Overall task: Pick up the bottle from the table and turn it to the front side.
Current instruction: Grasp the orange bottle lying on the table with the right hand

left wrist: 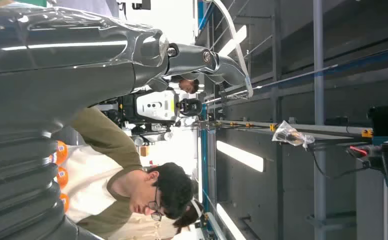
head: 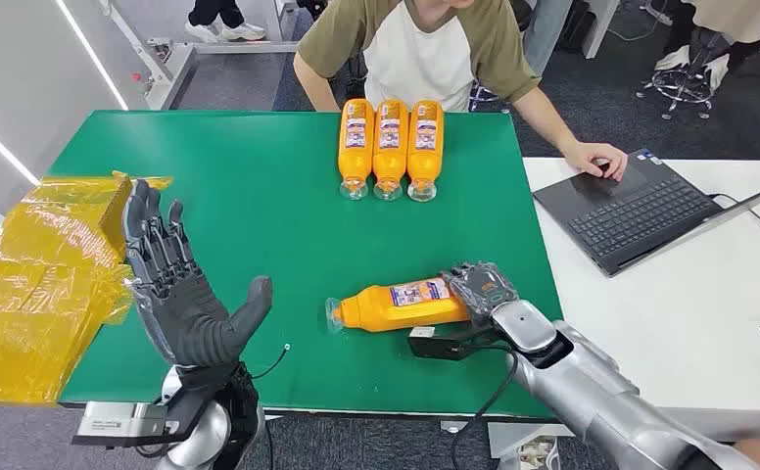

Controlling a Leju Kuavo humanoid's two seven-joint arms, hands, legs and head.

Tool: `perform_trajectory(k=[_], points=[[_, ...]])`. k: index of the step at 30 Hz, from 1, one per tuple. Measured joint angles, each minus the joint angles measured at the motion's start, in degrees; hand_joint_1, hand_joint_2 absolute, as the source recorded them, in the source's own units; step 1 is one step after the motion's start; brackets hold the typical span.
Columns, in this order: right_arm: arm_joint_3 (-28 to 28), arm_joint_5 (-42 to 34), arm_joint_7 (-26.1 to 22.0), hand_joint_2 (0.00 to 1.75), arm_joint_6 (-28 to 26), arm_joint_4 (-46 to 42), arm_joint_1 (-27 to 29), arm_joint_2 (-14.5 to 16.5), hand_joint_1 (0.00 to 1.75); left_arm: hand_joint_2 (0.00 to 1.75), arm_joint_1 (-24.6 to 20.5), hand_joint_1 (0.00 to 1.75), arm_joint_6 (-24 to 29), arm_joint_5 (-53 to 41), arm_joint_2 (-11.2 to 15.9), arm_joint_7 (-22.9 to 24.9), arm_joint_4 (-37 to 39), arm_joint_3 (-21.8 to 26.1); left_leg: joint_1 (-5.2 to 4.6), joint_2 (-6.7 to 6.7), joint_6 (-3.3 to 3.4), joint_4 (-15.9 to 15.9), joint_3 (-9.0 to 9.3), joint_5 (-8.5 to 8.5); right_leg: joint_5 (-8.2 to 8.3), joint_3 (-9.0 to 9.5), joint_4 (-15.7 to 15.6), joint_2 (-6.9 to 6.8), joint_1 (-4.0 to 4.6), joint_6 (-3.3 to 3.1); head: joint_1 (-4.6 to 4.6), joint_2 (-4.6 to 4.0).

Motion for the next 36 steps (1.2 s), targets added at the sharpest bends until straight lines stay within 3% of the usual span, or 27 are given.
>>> perform_trajectory(k=[6, 13, 15, 19, 22, 28, 32, 36], points=[[-6.8, -10.6, -3.1, 1.75, -4.8, -5.6, 4.6, 1.7, 1.75, 1.75, 0.7, 0.0, 0.9, -0.3, 0.0, 0.0, -0.5, 0.1, 0.01, -0.04, 0.0, 0.0, -0.14, -0.01, -0.06, -0.15, 0.0, -0.04, 0.0, 0.0, 0.0, 0.0], [-15.0, -22.2, -7.6, 1.75, -12.1, -18.1, 14.4, 3.1, 1.75, 1.75, 1.2, 0.0, 1.5, 0.0, 0.0, 0.1, -0.6, 0.1, 0.01, -0.17, -0.03, 0.0, -0.21, -0.03, -0.12, -0.16, 0.0, -0.15, 0.0, 0.02, 0.01, 0.0], [-17.0, -26.3, -11.4, 1.75, -15.9, -22.8, 17.7, 3.5, 1.75, 1.75, 1.3, 0.0, 1.5, 0.6, 0.0, 0.1, -0.6, 0.1, 0.01, -0.19, -0.02, 0.0, -0.23, -0.04, -0.14, -0.16, 0.0, -0.17, 0.0, 0.04, 0.02, 0.0], [-21.2, -37.3, -23.8, 1.75, -27.8, -33.8, 26.0, 6.3, 1.75, 1.75, 1.6, 0.0, 0.8, 1.5, -0.2, 0.4, -0.6, 0.1, 0.01, -0.24, -0.04, 0.0, -0.24, -0.08, -0.22, -0.16, 0.0, -0.23, 0.0, 0.03, 0.01, 0.0], [-23.8, -40.8, -28.0, 1.75, -30.7, -40.7, 31.0, 9.0, 1.75, 1.75, 1.7, 0.0, -0.8, 2.5, -0.5, 2.1, -0.6, 0.0, 0.01, -0.22, -0.06, -0.1, -0.21, -0.13, -0.28, -0.17, 0.0, -0.21, 0.0, -0.02, 0.0, 0.0], [-26.7, -41.3, -28.6, 1.75, -31.0, -49.9, 38.9, 14.3, 1.75, 1.75, 1.8, 0.0, -12.4, 8.7, -0.5, 10.5, -0.6, -0.5, 0.01, -0.2, -0.06, -0.1, -0.2, -0.14, -0.32, -0.19, 0.0, -0.19, 0.0, -0.05, 0.0, 0.0], [-26.9, -38.3, -27.3, 1.75, -31.0, -52.9, 41.3, 15.2, 1.75, 1.75, 1.8, 0.0, -23.8, 13.1, -0.5, 14.2, 0.2, -1.8, 0.0, -0.19, -0.05, -0.1, -0.21, -0.15, -0.32, -0.2, 0.0, -0.16, -0.01, -0.05, 0.01, 0.0], [-26.7, -34.5, -23.9, 1.75, -30.4, -54.2, 41.9, 15.5, 1.75, 1.75, 1.6, 0.0, -31.6, 15.3, -0.6, 15.3, 0.7, -3.4, -0.01, -0.17, -0.04, -0.1, -0.21, -0.16, -0.32, -0.2, 0.0, -0.15, -0.02, -0.05, 0.02, 0.0]])
